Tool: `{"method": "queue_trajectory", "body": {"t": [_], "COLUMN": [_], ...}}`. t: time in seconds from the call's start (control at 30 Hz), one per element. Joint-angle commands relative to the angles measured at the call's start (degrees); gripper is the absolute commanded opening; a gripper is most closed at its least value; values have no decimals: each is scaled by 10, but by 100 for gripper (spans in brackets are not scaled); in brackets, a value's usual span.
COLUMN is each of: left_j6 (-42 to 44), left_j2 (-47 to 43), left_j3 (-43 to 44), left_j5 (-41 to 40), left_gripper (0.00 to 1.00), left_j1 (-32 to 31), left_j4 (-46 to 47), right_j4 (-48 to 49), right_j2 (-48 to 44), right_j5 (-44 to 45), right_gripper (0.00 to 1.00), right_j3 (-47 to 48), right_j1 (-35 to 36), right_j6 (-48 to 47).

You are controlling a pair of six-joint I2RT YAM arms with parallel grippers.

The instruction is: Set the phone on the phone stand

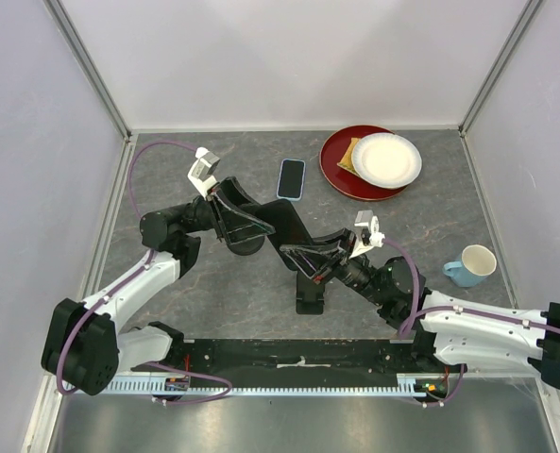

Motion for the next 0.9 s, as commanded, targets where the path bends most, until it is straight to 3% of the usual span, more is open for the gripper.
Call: {"method": "queue_trajectory", "body": {"t": [0.0,0.27,0.6,0.63,0.67,0.77,0.83,0.87], "left_j6": [-21,-23,-19,-19,-13,1,7,10], "left_j2": [-13,-15,-17,-18,-20,-27,-33,-33], "left_j3": [3,5,10,12,13,12,13,12], "left_j5": [-5,-1,8,14,18,28,32,32], "left_gripper": [54,51,30,27,15,5,2,2], "left_j1": [2,-3,-4,-4,-4,-9,-11,-11], "left_j4": [206,206,206,206,206,206,206,206], "right_j4": [92,101,94,95,95,71,24,3], "right_j2": [7,37,63,64,64,60,51,47], "right_j5": [18,27,20,19,19,12,5,6], "right_gripper": [0,0,0,0,0,0,7,28], "right_j3": [6,14,30,30,28,24,29,31], "right_j1": [3,4,6,5,6,5,6,6], "right_j6": [-11,-24,-25,-20,-16,-8,-3,1]}}
